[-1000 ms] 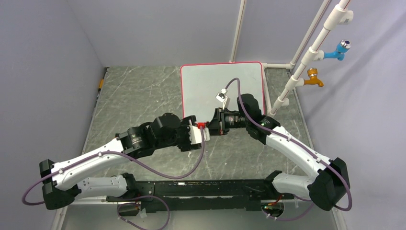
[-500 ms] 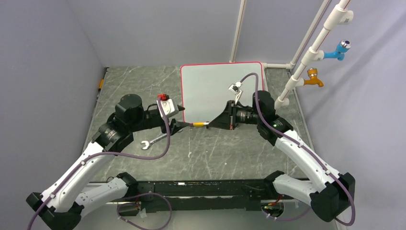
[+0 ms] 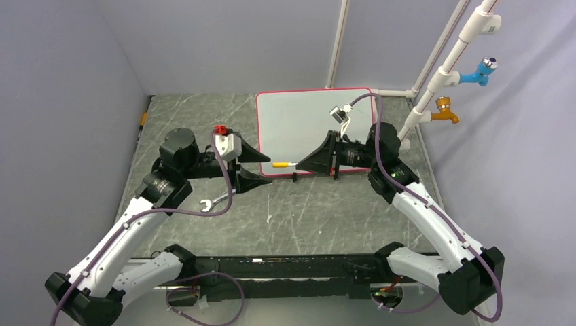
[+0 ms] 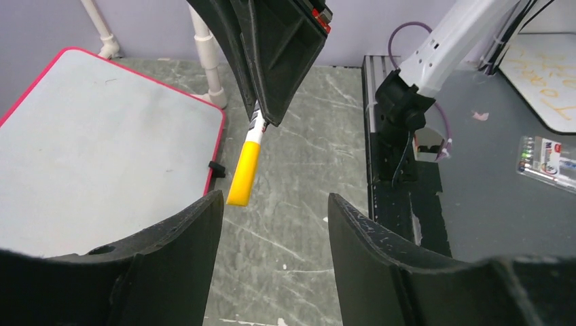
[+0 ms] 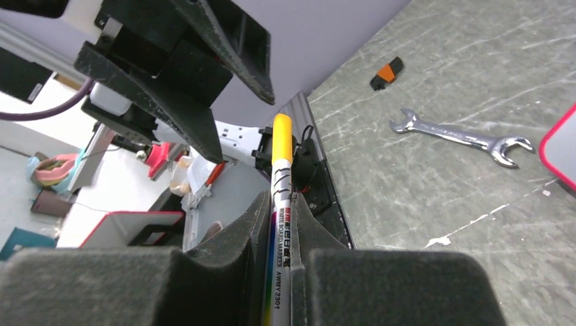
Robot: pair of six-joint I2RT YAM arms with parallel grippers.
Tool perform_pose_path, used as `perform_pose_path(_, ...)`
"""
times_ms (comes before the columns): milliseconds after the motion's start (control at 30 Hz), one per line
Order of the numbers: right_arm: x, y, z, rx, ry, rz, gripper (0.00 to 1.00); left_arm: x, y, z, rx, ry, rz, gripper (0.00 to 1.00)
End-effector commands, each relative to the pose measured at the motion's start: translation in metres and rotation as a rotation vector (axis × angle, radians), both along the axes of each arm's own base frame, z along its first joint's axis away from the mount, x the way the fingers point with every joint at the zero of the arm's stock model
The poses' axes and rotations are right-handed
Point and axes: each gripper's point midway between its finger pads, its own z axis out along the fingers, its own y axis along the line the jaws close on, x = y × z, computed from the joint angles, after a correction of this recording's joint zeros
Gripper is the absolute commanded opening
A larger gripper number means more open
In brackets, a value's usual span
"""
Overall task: Write a sentence on the whiteboard
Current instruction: Pass from the left arm to the right, then open the pen cap from the whiteboard marker.
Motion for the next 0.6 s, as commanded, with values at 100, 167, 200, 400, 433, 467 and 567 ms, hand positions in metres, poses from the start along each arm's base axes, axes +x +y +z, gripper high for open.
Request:
perform_pose_path(100,-0.0153,0.0009,0.0381,0.092,-0.097,0.087,0.00,-0.0050,-0.0013,0.0202,-0.087,-0.009,-0.050,0.64)
perform_pose_path(167,-0.0177,0.0011,0.0404,0.101,-0.100,0.102,0.00,-0.0039,-0.0015,0.0188,-0.087,0.011,-0.047,0.64)
perform_pose_path(200,-0.0191,0.0014,0.0408,0.104,-0.099,0.111,0.00,-0.0034,-0.0015,0.0185,-0.087,0.014,-0.045,0.64)
perform_pose_path(400,-0.0214,0.0038,0.0426,0.116,-0.100,0.132,0.00,-0.0043,-0.0051,0.0210,-0.110,0.021,-0.078,0.63)
perform_pose_path(433,-0.0209,0.0045,0.0421,0.117,-0.098,0.133,0.00,-0.0047,-0.0059,0.0209,-0.115,0.025,-0.085,0.62)
perform_pose_path(467,-0.0210,0.0052,0.0421,0.119,-0.098,0.135,0.00,-0.0050,-0.0064,0.0217,-0.118,0.027,-0.092,0.61)
perform_pose_path(567,-0.0210,0.0060,0.0441,0.124,-0.101,0.137,0.00,-0.0055,-0.0077,0.0217,-0.120,0.034,-0.106,0.55)
